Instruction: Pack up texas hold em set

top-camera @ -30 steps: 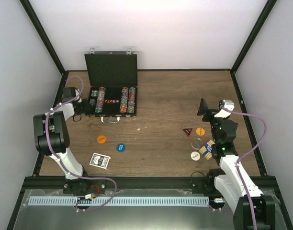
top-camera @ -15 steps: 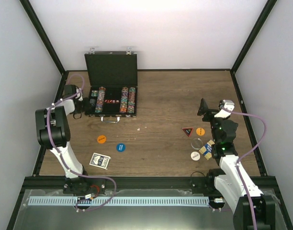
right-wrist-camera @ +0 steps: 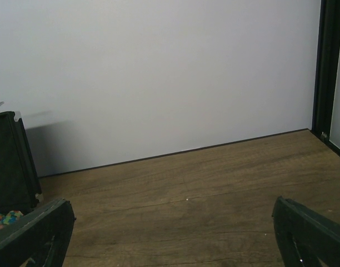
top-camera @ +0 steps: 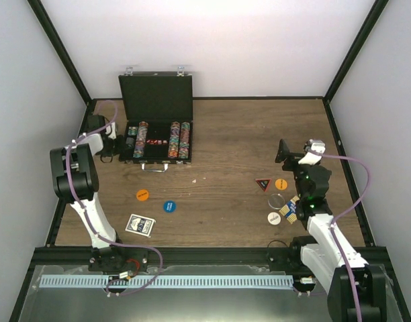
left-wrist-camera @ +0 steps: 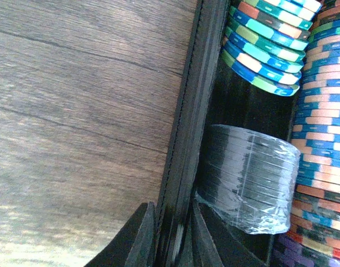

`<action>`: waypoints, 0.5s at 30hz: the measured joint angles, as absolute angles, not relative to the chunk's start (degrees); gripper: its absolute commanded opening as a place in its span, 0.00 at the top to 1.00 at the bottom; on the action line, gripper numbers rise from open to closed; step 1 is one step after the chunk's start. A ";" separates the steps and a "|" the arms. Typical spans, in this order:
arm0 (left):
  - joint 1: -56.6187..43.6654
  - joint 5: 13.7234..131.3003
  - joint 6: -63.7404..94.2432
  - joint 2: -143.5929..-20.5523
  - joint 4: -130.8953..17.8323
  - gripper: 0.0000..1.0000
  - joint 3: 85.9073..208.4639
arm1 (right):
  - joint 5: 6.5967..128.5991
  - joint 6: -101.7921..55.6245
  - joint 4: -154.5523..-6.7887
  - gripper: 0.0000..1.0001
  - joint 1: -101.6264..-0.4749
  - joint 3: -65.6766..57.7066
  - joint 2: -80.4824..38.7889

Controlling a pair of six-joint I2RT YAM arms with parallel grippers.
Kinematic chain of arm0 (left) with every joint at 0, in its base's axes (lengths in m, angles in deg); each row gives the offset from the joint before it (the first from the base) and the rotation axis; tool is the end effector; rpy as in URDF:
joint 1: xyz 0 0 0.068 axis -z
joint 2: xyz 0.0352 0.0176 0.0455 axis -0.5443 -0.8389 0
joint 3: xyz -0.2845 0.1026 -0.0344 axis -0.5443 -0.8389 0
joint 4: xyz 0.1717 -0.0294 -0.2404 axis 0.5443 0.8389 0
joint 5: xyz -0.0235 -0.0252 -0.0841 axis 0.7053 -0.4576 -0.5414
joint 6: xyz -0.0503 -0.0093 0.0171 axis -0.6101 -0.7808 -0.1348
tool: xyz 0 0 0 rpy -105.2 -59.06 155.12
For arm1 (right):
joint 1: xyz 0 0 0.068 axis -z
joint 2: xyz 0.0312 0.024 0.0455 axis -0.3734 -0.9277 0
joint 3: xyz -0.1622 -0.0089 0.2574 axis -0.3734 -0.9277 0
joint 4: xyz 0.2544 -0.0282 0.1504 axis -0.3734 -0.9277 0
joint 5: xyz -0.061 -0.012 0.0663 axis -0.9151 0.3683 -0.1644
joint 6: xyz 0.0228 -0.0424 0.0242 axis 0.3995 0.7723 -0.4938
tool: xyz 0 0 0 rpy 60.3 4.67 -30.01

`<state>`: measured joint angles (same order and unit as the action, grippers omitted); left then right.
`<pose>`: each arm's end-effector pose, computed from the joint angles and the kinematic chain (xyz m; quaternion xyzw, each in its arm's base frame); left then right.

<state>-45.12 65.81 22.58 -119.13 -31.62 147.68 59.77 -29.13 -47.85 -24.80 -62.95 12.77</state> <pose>0.4307 0.0833 0.1566 -0.1068 0.9578 -0.1101 0.2429 0.2022 0.0100 0.2418 0.0620 0.6955 0.0969 0.7093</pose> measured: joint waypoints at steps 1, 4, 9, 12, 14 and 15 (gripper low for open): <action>-45.12 65.55 22.60 -119.26 -31.71 0.74 147.68 | 59.90 -29.13 -47.85 0.00 -24.80 -62.95 12.57; -44.94 64.76 23.04 -120.95 -32.43 0.74 147.77 | 60.45 -29.00 -47.74 0.00 -24.80 -62.95 11.94; -45.05 63.98 23.80 -121.32 -32.58 0.88 148.10 | 61.26 -28.96 -47.50 0.00 -24.80 -62.95 10.72; -45.25 63.74 25.29 -121.32 -32.76 0.96 148.03 | 61.26 -28.98 -47.52 0.00 -24.80 -62.95 10.39; -45.23 63.65 25.53 -121.25 -33.02 0.96 147.85 | 61.24 -28.98 -47.50 0.00 -24.80 -62.95 10.37; -45.21 63.60 25.57 -121.14 -33.24 0.96 147.70 | 61.21 -28.98 -47.50 0.00 -24.80 -62.95 10.39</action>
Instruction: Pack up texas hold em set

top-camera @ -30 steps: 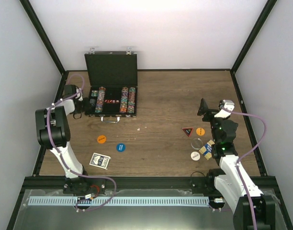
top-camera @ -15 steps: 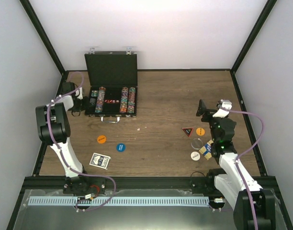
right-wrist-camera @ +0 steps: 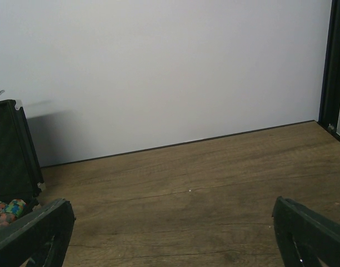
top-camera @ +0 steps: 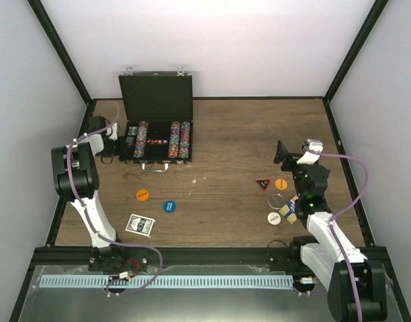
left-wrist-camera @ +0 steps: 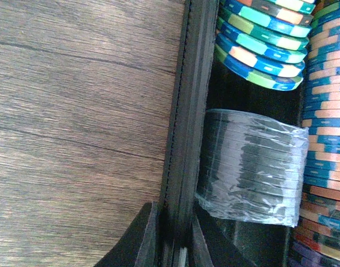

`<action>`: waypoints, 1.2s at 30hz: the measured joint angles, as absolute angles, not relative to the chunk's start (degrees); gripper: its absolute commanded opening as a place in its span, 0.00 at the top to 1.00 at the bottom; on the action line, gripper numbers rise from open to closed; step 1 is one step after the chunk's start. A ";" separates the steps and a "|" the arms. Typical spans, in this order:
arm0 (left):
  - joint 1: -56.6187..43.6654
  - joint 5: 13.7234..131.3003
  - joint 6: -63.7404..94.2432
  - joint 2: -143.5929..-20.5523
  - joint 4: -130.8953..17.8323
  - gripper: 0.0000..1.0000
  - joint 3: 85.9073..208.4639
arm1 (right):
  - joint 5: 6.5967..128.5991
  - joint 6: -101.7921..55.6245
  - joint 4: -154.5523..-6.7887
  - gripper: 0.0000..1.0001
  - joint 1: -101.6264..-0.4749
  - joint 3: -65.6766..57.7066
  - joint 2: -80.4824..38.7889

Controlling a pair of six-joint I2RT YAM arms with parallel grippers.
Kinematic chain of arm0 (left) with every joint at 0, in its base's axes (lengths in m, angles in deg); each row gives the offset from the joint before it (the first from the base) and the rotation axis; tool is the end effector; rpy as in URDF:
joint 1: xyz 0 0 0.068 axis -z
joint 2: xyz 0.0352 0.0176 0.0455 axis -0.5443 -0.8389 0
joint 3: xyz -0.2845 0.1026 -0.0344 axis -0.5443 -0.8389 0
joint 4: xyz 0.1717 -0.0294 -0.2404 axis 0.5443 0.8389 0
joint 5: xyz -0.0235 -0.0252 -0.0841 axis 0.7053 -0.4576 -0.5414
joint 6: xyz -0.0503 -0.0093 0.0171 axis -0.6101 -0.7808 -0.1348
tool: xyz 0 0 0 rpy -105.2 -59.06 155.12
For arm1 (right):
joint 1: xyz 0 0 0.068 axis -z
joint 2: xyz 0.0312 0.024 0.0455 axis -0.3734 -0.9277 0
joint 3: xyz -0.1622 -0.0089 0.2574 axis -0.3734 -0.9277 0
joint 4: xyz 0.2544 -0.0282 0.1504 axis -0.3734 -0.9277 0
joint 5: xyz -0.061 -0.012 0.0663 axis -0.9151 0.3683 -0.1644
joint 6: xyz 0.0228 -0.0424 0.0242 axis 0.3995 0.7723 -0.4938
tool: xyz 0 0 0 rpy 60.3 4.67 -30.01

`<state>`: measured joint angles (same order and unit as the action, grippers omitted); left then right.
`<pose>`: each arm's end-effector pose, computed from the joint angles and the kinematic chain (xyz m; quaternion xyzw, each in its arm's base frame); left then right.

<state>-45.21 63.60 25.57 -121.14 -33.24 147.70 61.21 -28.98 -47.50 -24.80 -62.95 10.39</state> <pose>0.4347 0.0835 0.1437 -0.0783 0.9589 -0.1225 0.2438 0.2074 0.0112 0.2347 0.0533 0.7088 0.1031 0.6958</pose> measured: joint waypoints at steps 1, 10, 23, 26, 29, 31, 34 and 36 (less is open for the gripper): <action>-45.07 63.71 25.64 -121.05 -33.50 0.96 147.48 | 61.19 -28.98 -47.50 0.00 -24.80 -62.95 10.41; -38.84 68.26 25.40 -120.84 -35.93 0.96 147.02 | 61.24 -29.02 -47.50 0.00 -24.80 -62.95 10.54; -21.77 70.69 19.89 -120.71 -42.42 0.96 144.82 | 62.09 -31.16 -46.08 0.00 -24.80 -62.95 8.73; -19.89 70.12 20.63 -120.57 -43.12 0.96 144.27 | 62.09 -31.38 -46.08 0.00 -24.80 -62.95 8.31; -17.95 70.03 21.16 -119.77 -44.23 0.96 142.74 | 62.04 -31.41 -46.08 0.00 -24.80 -62.95 8.29; -16.99 69.92 21.25 -118.93 -45.24 0.96 141.28 | 61.89 -31.38 -46.08 0.00 -24.80 -62.95 8.29; -15.76 69.83 21.60 -117.56 -46.05 0.96 139.22 | 61.65 -31.41 -46.10 0.00 -24.80 -62.95 8.33; -15.04 69.62 21.99 -117.03 -46.11 0.96 138.43 | 61.24 -31.60 -46.10 0.00 -24.80 -62.95 8.51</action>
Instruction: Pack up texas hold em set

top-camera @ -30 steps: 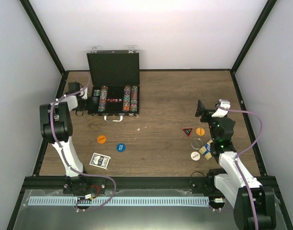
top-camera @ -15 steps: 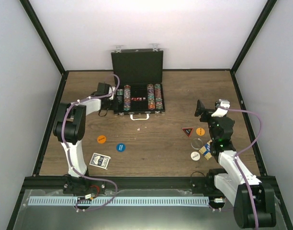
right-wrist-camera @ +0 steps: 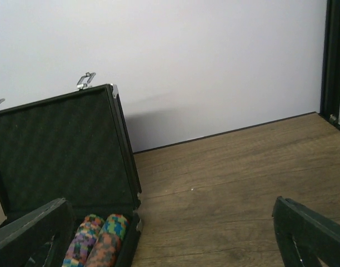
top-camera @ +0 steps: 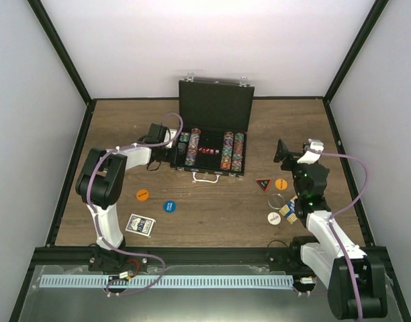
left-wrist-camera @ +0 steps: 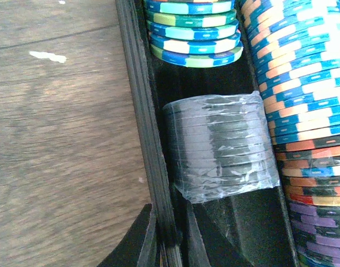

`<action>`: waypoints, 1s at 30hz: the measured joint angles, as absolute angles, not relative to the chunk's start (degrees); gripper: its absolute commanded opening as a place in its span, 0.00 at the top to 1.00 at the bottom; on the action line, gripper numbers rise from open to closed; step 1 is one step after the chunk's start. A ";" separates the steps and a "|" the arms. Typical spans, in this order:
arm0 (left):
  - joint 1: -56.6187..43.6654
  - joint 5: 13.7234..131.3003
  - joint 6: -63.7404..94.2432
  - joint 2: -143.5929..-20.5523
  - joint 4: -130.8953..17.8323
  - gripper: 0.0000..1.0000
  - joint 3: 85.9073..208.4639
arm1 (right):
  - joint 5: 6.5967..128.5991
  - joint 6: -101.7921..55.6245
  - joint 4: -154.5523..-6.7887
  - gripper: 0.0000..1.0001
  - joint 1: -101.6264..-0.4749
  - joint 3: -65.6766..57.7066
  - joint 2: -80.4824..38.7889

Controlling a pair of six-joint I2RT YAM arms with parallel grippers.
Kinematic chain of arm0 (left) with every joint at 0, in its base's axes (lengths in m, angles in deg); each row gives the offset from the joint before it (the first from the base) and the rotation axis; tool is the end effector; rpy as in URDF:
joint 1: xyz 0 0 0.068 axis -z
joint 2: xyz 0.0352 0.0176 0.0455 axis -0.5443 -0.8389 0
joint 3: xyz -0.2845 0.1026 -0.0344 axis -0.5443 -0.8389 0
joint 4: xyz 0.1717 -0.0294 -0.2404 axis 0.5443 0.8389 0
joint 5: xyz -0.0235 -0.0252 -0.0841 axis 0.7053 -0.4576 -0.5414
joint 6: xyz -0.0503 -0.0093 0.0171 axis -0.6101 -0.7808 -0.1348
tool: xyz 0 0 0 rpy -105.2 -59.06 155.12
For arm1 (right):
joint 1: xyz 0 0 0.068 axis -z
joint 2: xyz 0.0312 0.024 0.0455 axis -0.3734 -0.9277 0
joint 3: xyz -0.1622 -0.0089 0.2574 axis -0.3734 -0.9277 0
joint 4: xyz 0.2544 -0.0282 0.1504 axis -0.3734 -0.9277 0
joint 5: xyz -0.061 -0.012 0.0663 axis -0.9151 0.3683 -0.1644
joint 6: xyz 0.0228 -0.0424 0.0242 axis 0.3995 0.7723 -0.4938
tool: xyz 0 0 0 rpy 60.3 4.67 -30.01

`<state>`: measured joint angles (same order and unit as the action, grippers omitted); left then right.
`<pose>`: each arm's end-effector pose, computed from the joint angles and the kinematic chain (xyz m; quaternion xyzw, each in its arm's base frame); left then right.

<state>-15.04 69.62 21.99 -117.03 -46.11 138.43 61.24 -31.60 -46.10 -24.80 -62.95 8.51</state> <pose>0.3993 -0.1365 0.1365 0.1371 0.9404 -0.1496 0.2729 0.2113 0.0114 0.2312 0.0697 0.7103 0.1187 0.6903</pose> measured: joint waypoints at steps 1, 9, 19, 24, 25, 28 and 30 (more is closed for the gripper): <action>-14.74 69.42 22.30 -116.84 -46.15 0.96 138.19 | 60.69 -31.84 -46.16 0.00 -24.80 -62.95 8.75; -13.40 66.36 23.45 -115.48 -47.20 0.58 136.07 | 56.25 -34.07 -46.14 0.00 -24.80 -63.76 13.21; -10.85 68.48 21.40 -101.36 -42.64 0.08 133.30 | 55.51 -34.97 -47.69 0.00 -24.80 -64.51 14.06; -10.87 73.75 18.32 -90.02 -39.27 0.00 135.55 | 55.95 -35.14 -52.07 0.00 -24.80 -62.93 13.58; -10.93 75.12 18.06 -88.31 -37.46 0.00 137.45 | 56.01 -35.30 -54.16 0.00 -24.80 -61.49 13.27; -11.50 78.27 18.25 -84.36 -31.99 0.00 144.38 | 56.12 -36.67 -60.61 0.00 -24.80 -56.51 12.49; -12.35 79.87 18.80 -81.56 -29.98 0.00 148.55 | 57.17 -38.29 -66.75 0.00 -24.80 -51.85 11.88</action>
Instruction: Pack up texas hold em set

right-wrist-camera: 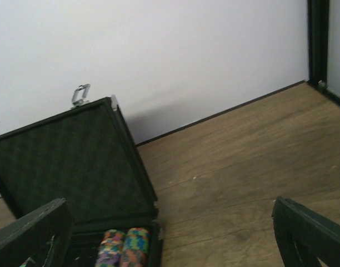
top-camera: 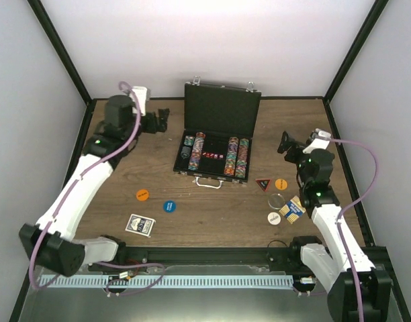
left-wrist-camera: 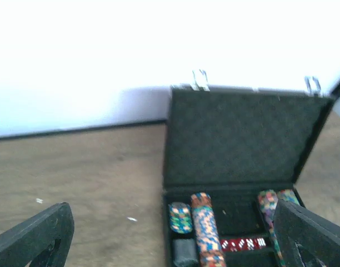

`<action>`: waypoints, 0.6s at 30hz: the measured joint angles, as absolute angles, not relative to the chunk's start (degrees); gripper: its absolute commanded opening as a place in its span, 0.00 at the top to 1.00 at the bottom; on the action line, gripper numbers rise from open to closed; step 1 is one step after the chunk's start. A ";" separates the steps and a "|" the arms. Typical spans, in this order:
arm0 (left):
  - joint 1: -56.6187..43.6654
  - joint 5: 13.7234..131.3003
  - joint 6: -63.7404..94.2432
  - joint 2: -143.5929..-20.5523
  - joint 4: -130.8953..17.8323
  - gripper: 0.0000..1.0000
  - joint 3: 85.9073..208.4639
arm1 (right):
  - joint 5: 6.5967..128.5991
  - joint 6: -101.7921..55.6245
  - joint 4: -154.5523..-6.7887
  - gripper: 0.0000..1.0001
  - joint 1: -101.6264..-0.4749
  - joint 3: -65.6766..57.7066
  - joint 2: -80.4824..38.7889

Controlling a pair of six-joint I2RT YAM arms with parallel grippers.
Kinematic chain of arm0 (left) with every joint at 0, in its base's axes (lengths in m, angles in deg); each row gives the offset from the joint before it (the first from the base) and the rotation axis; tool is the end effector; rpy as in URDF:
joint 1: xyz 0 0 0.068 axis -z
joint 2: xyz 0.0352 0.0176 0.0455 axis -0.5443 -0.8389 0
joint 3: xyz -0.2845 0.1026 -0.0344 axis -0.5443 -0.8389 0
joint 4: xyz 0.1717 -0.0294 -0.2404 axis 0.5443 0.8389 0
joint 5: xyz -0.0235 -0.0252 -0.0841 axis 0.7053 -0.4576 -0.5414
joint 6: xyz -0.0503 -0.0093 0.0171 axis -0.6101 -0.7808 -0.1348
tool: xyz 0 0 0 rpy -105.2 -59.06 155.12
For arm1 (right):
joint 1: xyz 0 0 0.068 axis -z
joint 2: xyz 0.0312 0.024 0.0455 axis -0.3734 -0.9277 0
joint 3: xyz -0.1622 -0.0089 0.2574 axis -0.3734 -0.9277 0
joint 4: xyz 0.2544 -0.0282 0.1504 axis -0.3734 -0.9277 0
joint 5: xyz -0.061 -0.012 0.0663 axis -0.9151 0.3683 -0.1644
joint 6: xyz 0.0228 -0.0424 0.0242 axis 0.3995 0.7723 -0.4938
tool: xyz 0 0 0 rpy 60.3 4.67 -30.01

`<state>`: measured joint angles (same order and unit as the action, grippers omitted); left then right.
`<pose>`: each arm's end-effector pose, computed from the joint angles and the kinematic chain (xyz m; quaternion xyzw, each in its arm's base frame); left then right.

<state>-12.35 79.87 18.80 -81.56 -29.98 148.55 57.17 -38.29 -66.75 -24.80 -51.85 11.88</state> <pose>0.3042 -0.1151 0.4054 0.0971 0.8416 -0.1380 0.5131 0.2170 0.0092 0.2782 0.1406 0.7371 0.1246 0.6491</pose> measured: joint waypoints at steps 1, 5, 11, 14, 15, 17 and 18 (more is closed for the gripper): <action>-12.90 80.74 19.24 -79.81 -29.83 0.00 149.58 | 57.96 -39.19 -69.29 0.00 -24.80 -50.12 11.64; -15.92 85.00 19.94 -73.60 -30.90 0.00 147.00 | 60.95 -43.54 -82.08 0.00 -24.80 -45.73 11.44; -23.61 88.00 20.00 -74.67 -31.55 0.00 138.54 | 63.62 -49.20 -97.72 0.00 -22.79 -46.67 11.42; -25.21 87.58 20.13 -74.37 -31.23 0.00 135.59 | 64.08 -50.03 -101.99 0.02 -22.00 -46.69 8.86; -25.23 87.34 20.20 -74.06 -31.29 0.00 135.18 | 64.21 -50.20 -102.86 0.03 -21.98 -46.69 7.31; -25.23 86.60 20.22 -73.45 -31.58 0.00 134.89 | 64.45 -50.40 -103.80 0.06 -22.00 -46.74 4.25; -25.21 86.25 20.22 -73.30 -31.77 0.00 134.89 | 64.49 -50.46 -103.91 0.07 -22.00 -46.84 3.09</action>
